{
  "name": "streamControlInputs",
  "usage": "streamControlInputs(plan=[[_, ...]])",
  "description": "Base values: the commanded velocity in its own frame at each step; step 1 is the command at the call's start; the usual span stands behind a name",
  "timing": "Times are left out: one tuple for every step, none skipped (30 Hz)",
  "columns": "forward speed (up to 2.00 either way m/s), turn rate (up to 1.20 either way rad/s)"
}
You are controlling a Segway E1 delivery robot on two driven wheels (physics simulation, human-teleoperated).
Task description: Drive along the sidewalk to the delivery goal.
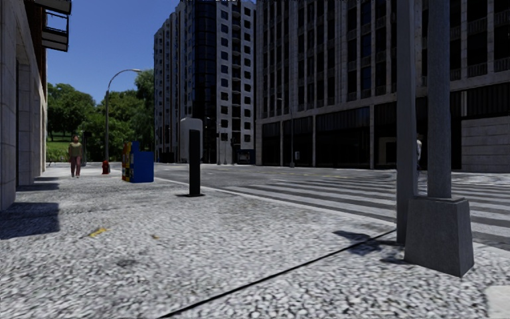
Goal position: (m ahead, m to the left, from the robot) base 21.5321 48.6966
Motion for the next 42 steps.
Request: streamControlInputs(plan=[[2.0,0.43],[2.0,0.43],[2.0,0.43],[2.0,0.43],[2.0,0.43],[2.0,0.43],[2.0,0.43],[2.0,0.43],[2.0,0.43],[2.0,0.43],[2.0,0.43],[2.0,0.43],[2.0,0.43],[2.0,0.43],[2.0,0.43],[2.0,0.43],[2.0,0.43],[2.0,0.43],[2.0,0.43],[2.0,0.43],[2.0,0.43],[2.0,0.43],[2.0,0.43],[2.0,0.43],[2.0,0.43],[2.0,0.43],[2.0,0.43],[2.0,0.43],[2.0,0.43],[2.0,0.43],[2.0,0.43],[2.0,0.43],[2.0,0.43],[2.0,0.43],[2.0,0.43],[2.0,0.43],[2.0,0.43],[2.0,0.43],[2.0,0.43],[2.0,0.43],[2.0,0.43],[2.0,0.43]])
